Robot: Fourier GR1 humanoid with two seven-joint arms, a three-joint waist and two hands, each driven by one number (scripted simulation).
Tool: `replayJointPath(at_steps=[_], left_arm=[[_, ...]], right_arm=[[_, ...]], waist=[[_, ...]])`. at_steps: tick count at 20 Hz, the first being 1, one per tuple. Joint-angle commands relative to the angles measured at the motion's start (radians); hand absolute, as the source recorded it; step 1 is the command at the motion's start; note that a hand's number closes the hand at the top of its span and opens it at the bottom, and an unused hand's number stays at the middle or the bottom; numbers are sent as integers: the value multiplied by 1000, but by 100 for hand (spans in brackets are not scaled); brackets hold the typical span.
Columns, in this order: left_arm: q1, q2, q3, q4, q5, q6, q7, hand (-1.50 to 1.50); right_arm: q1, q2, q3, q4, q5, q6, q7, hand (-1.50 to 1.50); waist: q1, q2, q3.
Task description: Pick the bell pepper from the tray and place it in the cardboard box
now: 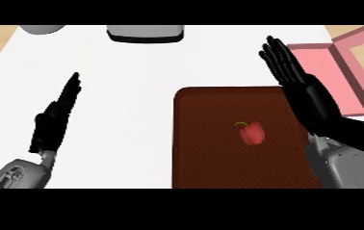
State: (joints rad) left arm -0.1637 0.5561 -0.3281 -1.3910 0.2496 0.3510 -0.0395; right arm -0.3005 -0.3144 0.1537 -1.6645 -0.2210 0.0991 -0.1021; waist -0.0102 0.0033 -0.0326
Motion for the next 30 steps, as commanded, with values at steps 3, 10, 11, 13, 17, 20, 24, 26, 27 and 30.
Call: replayJointPath(at_steps=[3, 10, 11, 13, 17, 20, 24, 26, 27, 30], left_arm=[[40, -3, 97, -54, 130, -92, 25, 0], [107, -35, 151, -159, 267, -99, 106, 0], [95, -2, 186, -117, 291, -159, 92, 0], [97, -30, 181, -131, 296, -149, 104, 0], [134, 53, 235, -219, 341, -191, 192, 0], [158, 7, 208, -205, 297, -155, 126, 0], [149, -23, 180, -193, 267, -126, 126, 0], [159, 9, 217, -216, 308, -161, 150, 0], [151, 8, 215, -222, 300, -155, 151, 0], [99, -12, 199, -180, 274, -146, 155, 0]], right_arm=[[14, -96, -9, 4, -7, 139, 11, -150], [134, -125, -201, -49, 100, 20, -353, -150], [167, -117, -170, -20, 128, 65, -473, -150], [165, -186, -198, -2, 120, 160, -574, -150], [269, -229, -123, -147, 302, 124, -583, -150], [261, -371, -114, -204, 465, 113, -411, -150], [276, -497, -117, -313, 622, 134, -256, -150], [260, -510, -55, -347, 728, 142, -159, -150], [290, -504, -13, -396, 771, 152, -102, -150], [235, -495, 96, -454, 856, 236, 84, -150]], waist=[[16, -5, 33], [2, -10, 36], [6, -3, 35], [8, -3, 35], [9, -9, 33], [4, -14, 30], [-20, -14, 28], [8, -12, 29], [0, -12, 29], [6, -3, 29]])
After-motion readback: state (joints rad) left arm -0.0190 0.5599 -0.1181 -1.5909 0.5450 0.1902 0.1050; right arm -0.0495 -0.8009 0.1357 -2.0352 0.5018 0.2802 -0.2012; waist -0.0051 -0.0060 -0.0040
